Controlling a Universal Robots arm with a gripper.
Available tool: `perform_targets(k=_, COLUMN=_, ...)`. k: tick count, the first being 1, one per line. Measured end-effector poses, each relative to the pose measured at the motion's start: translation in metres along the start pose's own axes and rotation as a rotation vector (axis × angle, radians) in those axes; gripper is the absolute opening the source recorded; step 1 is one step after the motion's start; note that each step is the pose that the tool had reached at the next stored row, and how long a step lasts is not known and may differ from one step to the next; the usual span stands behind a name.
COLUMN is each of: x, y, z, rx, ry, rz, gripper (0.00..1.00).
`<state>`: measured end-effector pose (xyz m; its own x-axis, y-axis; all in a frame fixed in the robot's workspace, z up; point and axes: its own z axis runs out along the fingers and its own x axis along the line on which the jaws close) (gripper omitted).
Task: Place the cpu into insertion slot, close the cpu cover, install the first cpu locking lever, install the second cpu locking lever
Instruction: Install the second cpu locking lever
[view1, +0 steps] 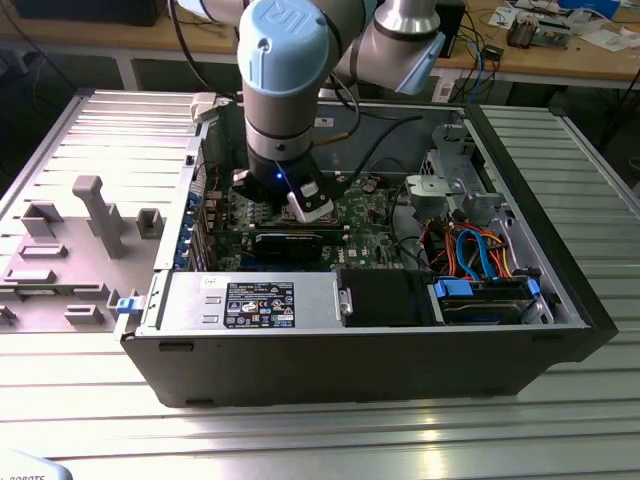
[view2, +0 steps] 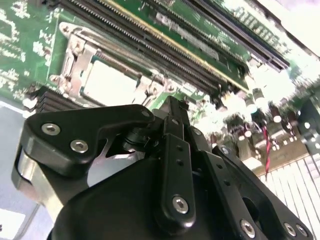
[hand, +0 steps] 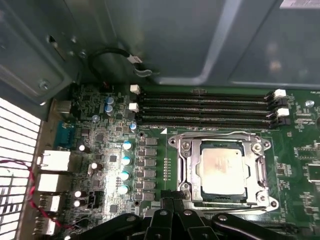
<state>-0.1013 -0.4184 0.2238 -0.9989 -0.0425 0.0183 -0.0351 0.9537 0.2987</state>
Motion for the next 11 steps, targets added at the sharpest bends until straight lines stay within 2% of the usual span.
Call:
perform_targets(k=2, x=0.0004, y=0.0011, z=-0.0031, rx=0.0000, ry=0.0001, rz=0.000, gripper=0.11)
perform_targets(k=11, x=0.0004, y=0.0010, z=-0.0032, rx=0.0001, ry=0.0011, rz=0.000, gripper=0.11)
